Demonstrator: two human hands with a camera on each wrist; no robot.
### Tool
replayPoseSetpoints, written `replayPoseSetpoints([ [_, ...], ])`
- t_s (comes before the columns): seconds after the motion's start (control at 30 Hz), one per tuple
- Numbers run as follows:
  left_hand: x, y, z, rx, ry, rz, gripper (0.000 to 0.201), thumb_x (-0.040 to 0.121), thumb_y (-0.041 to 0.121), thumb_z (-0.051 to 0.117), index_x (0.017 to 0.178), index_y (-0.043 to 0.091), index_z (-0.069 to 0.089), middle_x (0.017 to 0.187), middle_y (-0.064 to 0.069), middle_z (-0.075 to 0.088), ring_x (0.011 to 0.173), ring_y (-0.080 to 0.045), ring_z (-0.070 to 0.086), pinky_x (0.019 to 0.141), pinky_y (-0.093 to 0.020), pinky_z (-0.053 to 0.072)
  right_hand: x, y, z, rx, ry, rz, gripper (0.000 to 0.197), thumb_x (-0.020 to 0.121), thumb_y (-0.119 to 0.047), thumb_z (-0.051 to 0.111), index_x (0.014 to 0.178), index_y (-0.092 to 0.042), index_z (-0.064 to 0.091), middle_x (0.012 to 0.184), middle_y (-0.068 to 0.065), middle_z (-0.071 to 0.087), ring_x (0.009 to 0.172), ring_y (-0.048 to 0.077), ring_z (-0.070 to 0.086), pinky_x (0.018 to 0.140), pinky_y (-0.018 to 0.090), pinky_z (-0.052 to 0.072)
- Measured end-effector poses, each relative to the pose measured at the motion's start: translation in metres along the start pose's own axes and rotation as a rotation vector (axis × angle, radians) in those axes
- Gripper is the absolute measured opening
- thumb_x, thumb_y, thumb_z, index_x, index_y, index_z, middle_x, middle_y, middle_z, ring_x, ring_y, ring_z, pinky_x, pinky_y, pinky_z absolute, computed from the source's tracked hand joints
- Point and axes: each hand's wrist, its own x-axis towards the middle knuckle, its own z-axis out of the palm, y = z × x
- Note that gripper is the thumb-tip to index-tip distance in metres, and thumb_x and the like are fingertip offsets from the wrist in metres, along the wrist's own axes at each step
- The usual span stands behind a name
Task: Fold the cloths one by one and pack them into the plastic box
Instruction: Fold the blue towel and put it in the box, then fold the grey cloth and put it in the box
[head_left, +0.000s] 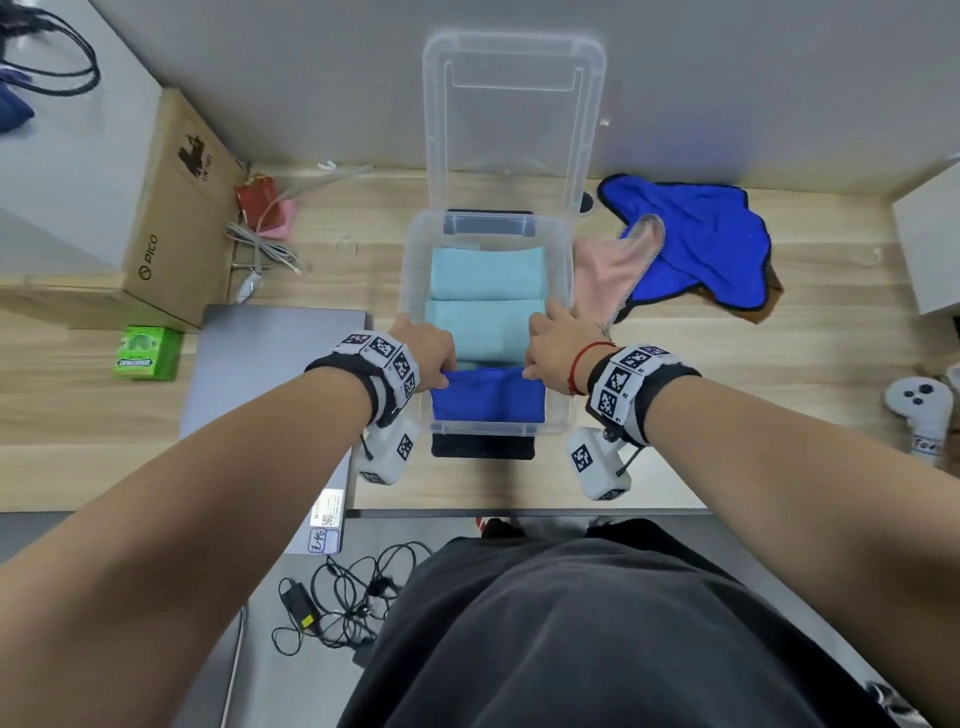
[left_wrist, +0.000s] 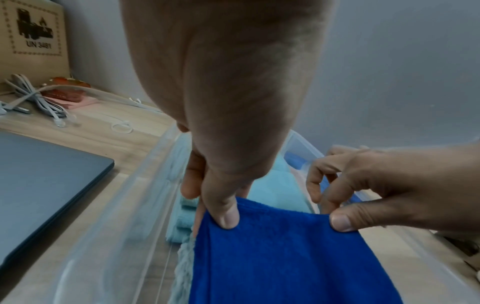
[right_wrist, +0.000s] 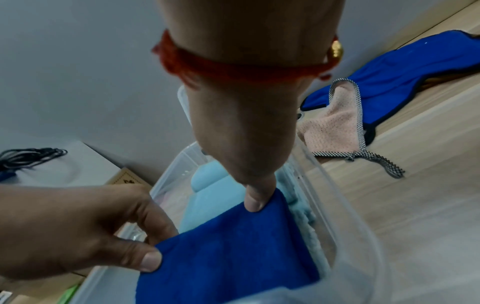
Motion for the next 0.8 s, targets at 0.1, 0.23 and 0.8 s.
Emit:
replayPoseSetpoints([
  [0.1, 0.011, 0.002, 0.008, -0.01, -0.003, -0.006, 0.012, 0.088, 0.032, 0.065, 0.078, 0.029, 0.059, 0.078, 0.009, 0.061, 0.083, -0.02, 0.059, 0.089, -0.035, 0.033, 0.003, -0.002, 0.009, -0.016, -0.007, 0.035, 0.037, 0.093, -0.049, 0.048, 0.105, -0.022, 0.069, 0.11, 0.001, 0.054, 0.114, 0.028, 0.039, 0.089, 0.042, 0.032],
  [0.23, 0.02, 0.0, 0.014, -0.09, 0.039, -0.042, 0.022, 0.086, 0.038, 0.068, 0.096, 0.019, 0.069, 0.096, 0.001, 0.068, 0.091, -0.024, 0.063, 0.087, -0.036, 0.049, 0.005, 0.001, 0.012, -0.012, 0.017, 0.065, 0.037, 0.085, -0.052, 0.059, 0.103, -0.022, 0.07, 0.108, 0.001, 0.055, 0.112, 0.026, 0.041, 0.088, 0.041, 0.033],
  [0.8, 0.026, 0.003, 0.01, -0.323, -0.08, 0.068, 0.013, 0.079, 0.026, 0.073, 0.091, 0.023, 0.074, 0.076, 0.013, 0.067, 0.084, -0.013, 0.065, 0.079, -0.031, 0.055, 0.01, 0.005, -0.005, 0.004, -0.174, -0.189, 0.006, 0.084, -0.03, 0.062, 0.085, -0.033, 0.067, 0.085, -0.01, 0.066, 0.093, 0.015, 0.059, 0.079, 0.034, 0.022],
])
